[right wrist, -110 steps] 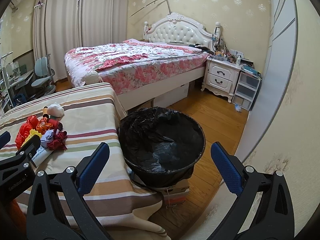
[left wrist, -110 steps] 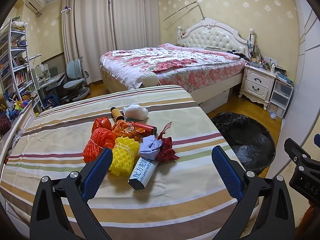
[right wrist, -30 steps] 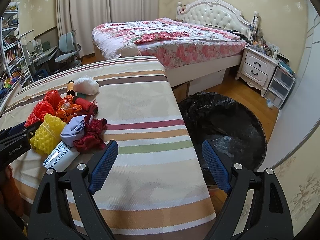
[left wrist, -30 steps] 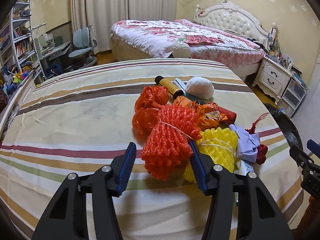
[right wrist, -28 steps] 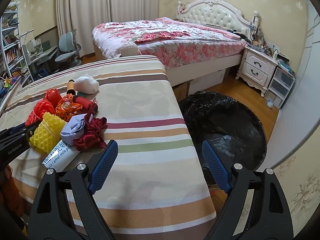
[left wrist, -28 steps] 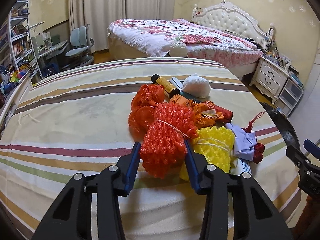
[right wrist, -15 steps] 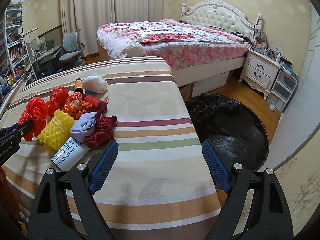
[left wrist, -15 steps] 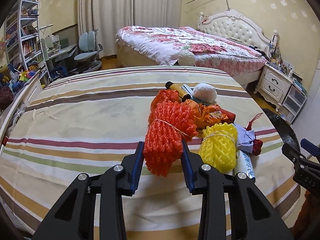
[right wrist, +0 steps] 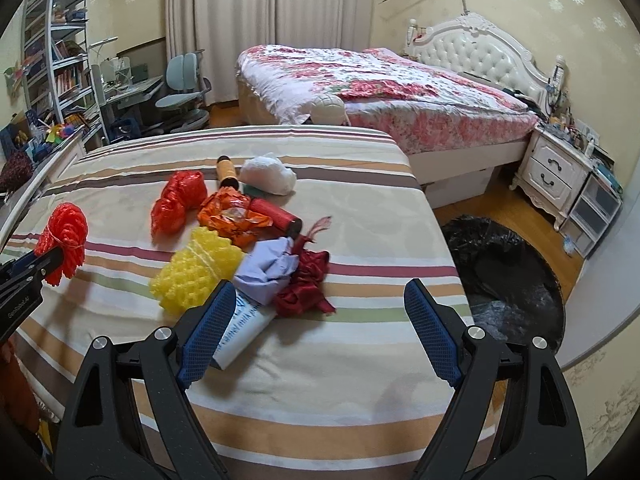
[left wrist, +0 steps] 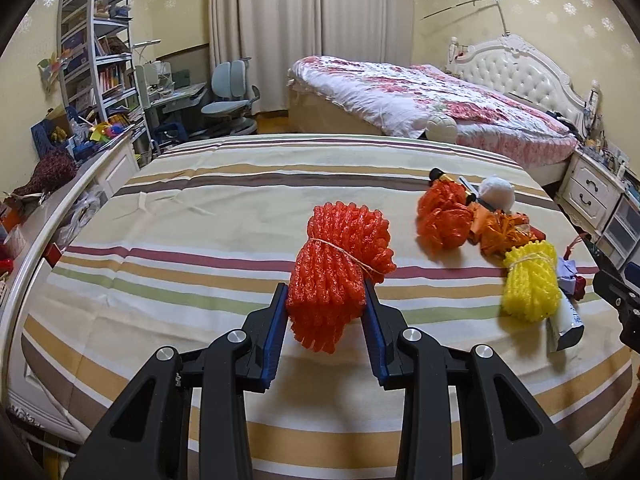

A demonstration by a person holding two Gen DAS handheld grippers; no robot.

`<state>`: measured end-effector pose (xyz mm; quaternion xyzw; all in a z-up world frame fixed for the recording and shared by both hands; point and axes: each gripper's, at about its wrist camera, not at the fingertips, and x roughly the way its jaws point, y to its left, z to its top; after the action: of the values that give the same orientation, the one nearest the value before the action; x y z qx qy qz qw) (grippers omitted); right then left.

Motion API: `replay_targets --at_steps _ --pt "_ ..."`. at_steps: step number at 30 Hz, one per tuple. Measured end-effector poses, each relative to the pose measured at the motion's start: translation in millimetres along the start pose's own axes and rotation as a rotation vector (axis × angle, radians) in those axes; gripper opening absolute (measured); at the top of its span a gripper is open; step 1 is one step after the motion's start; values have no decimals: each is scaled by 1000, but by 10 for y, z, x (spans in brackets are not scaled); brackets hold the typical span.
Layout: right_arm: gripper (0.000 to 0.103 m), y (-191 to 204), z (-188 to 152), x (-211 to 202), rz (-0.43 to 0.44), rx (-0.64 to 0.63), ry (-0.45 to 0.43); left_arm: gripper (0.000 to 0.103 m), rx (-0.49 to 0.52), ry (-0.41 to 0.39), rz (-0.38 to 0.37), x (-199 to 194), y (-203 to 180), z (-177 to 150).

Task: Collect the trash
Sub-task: 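Grasp the yellow foam mesh net with the right tool while the left tool holds the orange net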

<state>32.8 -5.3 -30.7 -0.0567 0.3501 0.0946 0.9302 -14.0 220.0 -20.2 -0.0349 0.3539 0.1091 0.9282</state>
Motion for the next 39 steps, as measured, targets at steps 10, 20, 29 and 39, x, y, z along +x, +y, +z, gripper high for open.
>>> replay_targets --at_steps 10,20,29,39 --pt "79 645 92 129 82 -135 34 36 -47 1 44 24 303 -69" --pt "63 947 60 402 10 -226 76 36 -70 8 29 65 393 -118" --pt "39 844 110 313 33 -182 29 36 -69 18 12 80 351 -148" --pt "36 596 241 -29 128 -87 -61 36 -60 4 1 10 263 -130"
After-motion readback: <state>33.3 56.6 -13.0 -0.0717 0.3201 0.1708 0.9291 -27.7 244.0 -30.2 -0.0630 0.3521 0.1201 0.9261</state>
